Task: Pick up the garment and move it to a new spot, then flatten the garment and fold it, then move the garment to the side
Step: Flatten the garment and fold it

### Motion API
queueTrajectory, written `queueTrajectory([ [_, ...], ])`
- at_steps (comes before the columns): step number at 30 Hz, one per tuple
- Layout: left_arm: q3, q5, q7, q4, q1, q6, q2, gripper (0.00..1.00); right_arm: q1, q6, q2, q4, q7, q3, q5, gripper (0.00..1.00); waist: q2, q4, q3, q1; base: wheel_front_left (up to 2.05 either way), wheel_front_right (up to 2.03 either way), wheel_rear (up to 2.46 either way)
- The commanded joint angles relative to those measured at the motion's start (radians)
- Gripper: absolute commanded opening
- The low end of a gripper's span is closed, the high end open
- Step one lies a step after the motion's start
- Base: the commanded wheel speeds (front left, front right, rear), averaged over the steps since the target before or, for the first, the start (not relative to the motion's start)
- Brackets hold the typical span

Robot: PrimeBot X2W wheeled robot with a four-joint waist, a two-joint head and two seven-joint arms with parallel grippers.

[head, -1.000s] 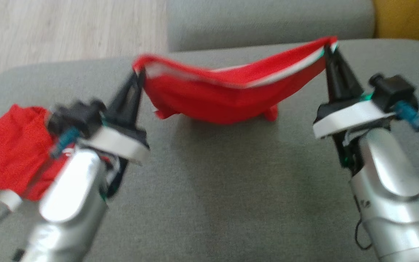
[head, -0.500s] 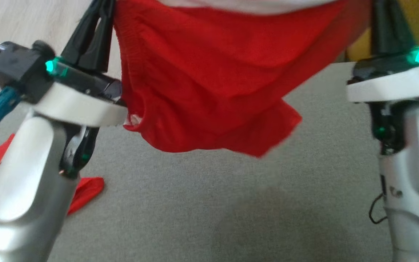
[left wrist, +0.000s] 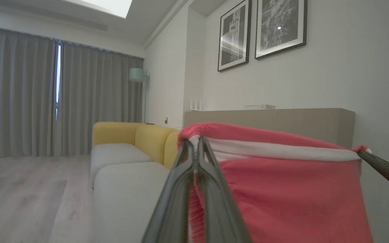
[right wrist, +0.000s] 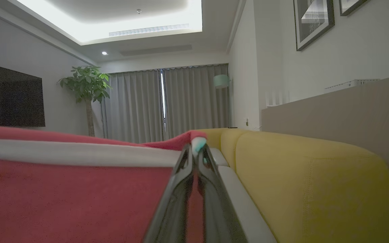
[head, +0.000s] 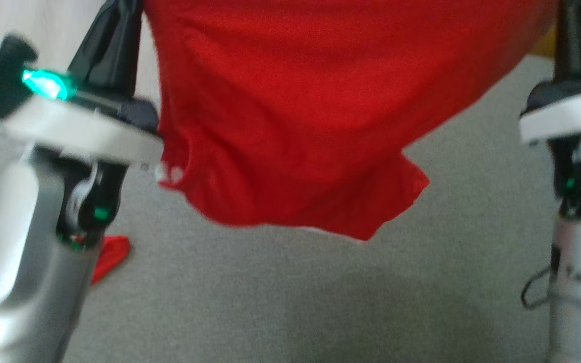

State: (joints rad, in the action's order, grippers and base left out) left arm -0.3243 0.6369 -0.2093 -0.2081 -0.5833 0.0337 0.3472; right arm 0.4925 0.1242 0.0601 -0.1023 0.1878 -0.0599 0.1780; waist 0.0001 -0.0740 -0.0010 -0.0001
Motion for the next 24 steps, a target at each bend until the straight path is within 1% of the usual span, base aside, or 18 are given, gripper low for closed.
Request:
queueTrajectory([
  [1,0.058,0.023,-0.01,0.014,-0.101,-0.006,0.014,0.0,0.099,0.007,-0.009,-0.008,0.007,0.0,0.012,0.0,-0.0001,0.001,0.067,0.0001,0.0,0.0,0.0],
  [2,0.061,0.03,-0.013,0.059,-0.142,-0.015,0.011,0.0,0.136,0.007,-0.009,0.023,0.006,-0.007,0.023,0.0,-0.0001,0.0,0.102,0.0001,0.0,0.0,0.0],
  [5,0.065,0.034,-0.007,0.211,-0.298,-0.062,0.01,0.0,0.29,0.007,-0.009,0.138,-0.025,0.001,0.004,0.0,-0.0001,-0.01,0.217,0.0001,0.0,0.0,0.0],
  [9,0.067,0.011,0.041,0.42,-0.53,-0.109,0.001,0.0,0.539,0.007,-0.01,0.357,-0.115,0.003,-0.027,0.0,-0.0001,-0.018,0.348,0.0001,0.0,0.0,0.0],
  [13,0.072,-0.021,0.155,0.616,-0.745,-0.134,-0.015,0.0,0.767,0.007,-0.01,0.581,-0.244,-0.045,-0.038,0.0,-0.0001,-0.019,0.423,0.0001,0.0,0.0,0.0],
  [15,0.062,-0.028,0.215,0.696,-0.823,-0.147,-0.027,0.0,0.845,0.007,-0.01,0.673,-0.309,-0.059,-0.051,0.0,-0.0001,-0.019,0.442,0.0001,0.0,0.0,0.0],
  [19,0.02,-0.023,0.306,0.825,-0.899,-0.161,-0.049,0.0,0.919,0.007,-0.01,0.834,-0.384,-0.073,-0.086,0.0,-0.0001,-0.019,0.461,0.0001,0.0,0.0,0.0],
  [21,-0.008,-0.008,0.337,0.874,-0.897,-0.163,-0.061,0.0,0.914,0.007,-0.009,0.904,-0.401,-0.083,-0.099,0.0,-0.0001,-0.019,0.464,0.0001,0.0,0.0,0.0],
  [24,-0.085,0.03,0.366,0.907,-0.859,-0.164,-0.072,0.0,0.883,0.007,0.003,1.0,-0.409,-0.079,-0.113,0.0,-0.0001,-0.015,0.47,0.0001,0.0,0.0,0.0],
])
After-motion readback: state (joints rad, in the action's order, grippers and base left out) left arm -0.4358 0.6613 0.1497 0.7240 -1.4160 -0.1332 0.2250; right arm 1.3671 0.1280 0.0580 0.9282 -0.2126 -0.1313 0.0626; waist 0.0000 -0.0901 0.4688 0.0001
